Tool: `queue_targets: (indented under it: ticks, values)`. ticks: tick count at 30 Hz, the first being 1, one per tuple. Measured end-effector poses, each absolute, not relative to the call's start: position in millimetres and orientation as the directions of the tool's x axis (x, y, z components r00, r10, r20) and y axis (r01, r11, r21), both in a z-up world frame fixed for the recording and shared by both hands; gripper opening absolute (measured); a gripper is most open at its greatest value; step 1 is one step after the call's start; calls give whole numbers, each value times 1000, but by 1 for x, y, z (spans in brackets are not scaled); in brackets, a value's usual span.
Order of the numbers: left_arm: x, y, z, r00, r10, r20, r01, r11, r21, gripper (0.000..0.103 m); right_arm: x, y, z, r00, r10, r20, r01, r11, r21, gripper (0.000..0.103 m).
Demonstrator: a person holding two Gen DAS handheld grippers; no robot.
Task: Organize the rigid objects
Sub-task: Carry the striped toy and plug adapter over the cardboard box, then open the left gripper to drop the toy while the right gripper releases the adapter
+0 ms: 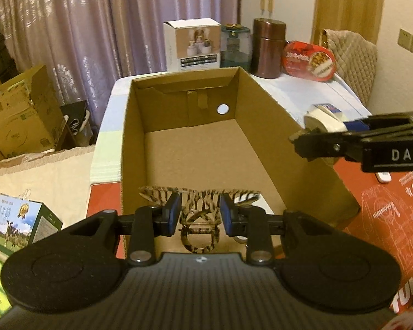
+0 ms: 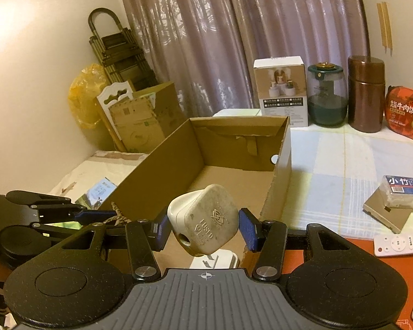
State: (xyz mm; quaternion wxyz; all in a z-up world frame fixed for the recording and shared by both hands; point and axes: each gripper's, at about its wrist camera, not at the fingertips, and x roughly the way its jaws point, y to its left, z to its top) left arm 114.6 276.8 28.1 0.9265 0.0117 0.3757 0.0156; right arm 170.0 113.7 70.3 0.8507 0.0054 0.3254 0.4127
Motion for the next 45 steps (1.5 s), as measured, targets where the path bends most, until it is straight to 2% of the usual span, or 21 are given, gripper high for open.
queue_targets:
  ticks: [26, 45]
  values:
    - [113, 280, 37, 733, 59, -678, -54, 998, 29, 32, 171, 117, 67, 437, 705, -558, -699, 657, 283, 49]
    - [113, 281, 35, 733, 58, -677, -59, 998, 22, 32, 173, 121, 59, 428, 676, -600, -697, 669, 257, 49]
